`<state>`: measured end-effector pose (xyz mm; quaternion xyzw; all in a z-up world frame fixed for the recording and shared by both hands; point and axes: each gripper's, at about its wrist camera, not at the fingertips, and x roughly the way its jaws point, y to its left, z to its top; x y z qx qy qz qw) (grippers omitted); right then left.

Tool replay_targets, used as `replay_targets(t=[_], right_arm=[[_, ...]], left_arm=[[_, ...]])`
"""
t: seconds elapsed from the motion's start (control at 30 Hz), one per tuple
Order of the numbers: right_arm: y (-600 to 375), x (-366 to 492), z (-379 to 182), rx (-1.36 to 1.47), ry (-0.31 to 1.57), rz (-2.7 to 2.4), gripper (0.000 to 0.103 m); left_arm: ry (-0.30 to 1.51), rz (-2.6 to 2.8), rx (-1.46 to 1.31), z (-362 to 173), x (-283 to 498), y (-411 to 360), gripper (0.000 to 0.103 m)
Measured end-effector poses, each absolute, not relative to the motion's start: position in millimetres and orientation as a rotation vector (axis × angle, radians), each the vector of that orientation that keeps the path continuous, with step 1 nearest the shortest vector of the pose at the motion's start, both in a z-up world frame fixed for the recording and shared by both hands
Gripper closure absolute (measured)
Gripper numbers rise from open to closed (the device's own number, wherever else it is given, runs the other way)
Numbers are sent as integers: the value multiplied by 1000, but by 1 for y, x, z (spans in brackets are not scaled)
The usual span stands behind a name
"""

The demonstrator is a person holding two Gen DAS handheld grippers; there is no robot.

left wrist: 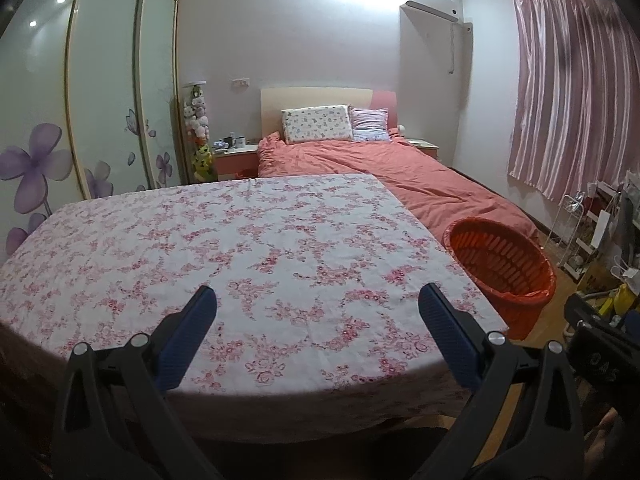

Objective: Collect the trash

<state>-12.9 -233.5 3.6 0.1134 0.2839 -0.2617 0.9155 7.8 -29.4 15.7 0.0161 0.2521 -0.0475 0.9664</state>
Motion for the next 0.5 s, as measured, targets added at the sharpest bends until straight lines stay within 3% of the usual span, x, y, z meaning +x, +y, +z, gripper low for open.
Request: replay_targets(t=[0.5], right_arm=[[-233,-10,4,232,583,-533,2]], left_arm=[[503,-77,28,19,10,-27,4]])
